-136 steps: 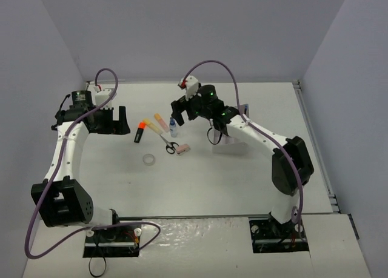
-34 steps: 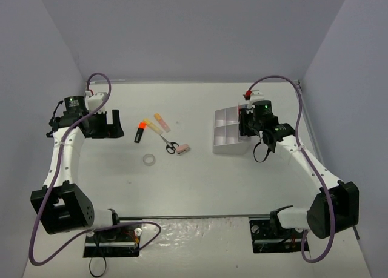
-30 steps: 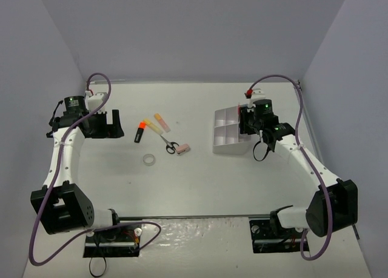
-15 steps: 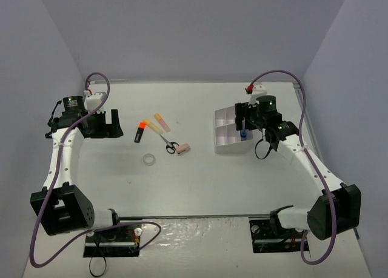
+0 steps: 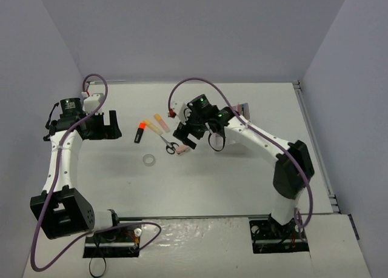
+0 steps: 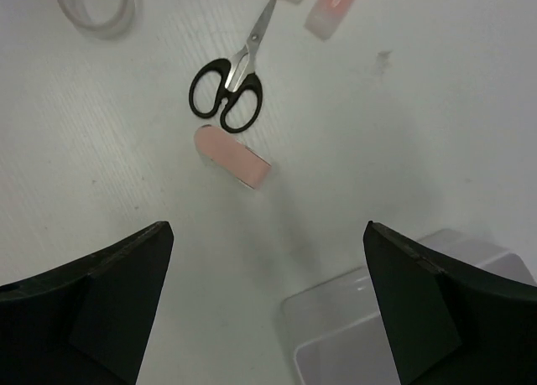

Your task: Sort the stationery into containers

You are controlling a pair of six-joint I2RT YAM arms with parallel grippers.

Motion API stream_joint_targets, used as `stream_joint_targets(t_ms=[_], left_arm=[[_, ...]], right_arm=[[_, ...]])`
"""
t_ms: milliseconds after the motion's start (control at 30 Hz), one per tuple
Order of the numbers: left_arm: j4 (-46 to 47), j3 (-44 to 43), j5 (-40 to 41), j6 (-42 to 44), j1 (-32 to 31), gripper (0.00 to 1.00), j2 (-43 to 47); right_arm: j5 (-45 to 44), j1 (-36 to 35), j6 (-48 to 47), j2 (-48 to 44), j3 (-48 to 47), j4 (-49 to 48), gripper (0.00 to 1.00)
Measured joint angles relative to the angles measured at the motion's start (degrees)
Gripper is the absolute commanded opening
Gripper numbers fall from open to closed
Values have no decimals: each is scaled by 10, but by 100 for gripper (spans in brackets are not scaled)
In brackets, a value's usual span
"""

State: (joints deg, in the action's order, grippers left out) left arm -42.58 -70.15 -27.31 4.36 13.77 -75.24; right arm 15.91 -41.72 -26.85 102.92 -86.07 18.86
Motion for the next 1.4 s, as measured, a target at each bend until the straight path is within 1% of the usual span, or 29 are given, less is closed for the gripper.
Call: stream_joint_targets(t_ms=[100, 233, 333, 533, 567, 633, 667, 733, 800, 900, 1100, 1333, 1400], left_arm=[[0, 7, 0, 0, 3, 97, 8], [2, 8, -1, 0, 6, 97, 13], [4, 8, -1, 0, 6, 97, 15], [5, 8, -3, 0, 6, 97, 15], [5, 8, -3, 0, 6, 97, 15], [5, 8, -3, 0, 6, 97, 15], [5, 8, -3, 0, 6, 97, 15], [5, 8, -3, 0, 6, 97, 15], [5, 8, -3, 0, 6, 97, 15], [5, 8, -3, 0, 6, 97, 15], [5, 8, -3, 0, 6, 97, 15], [5, 8, -3, 0, 6, 97, 15], [5, 8, -3, 0, 6, 97, 15]], right_arm=[[-8, -10, -38, 69, -11, 23, 95], [-21, -21, -70, 125, -30, 51, 91], [-32, -32, -84, 164, -55, 51, 88], [-46, -48, -94, 225, -105, 51, 76], [-47, -49, -94, 229, -111, 50, 71], [-49, -51, -94, 234, -116, 45, 55], [-49, -52, -94, 235, -117, 44, 41], [-50, -52, -95, 235, -116, 45, 20], [-51, -52, -94, 235, -115, 45, 5], [-53, -52, -91, 234, -115, 44, 0], [-55, -52, -78, 220, -109, 47, 0], [-52, -41, -38, 139, -99, 53, 0], [-47, -24, -6, 112, -100, 53, 0]])
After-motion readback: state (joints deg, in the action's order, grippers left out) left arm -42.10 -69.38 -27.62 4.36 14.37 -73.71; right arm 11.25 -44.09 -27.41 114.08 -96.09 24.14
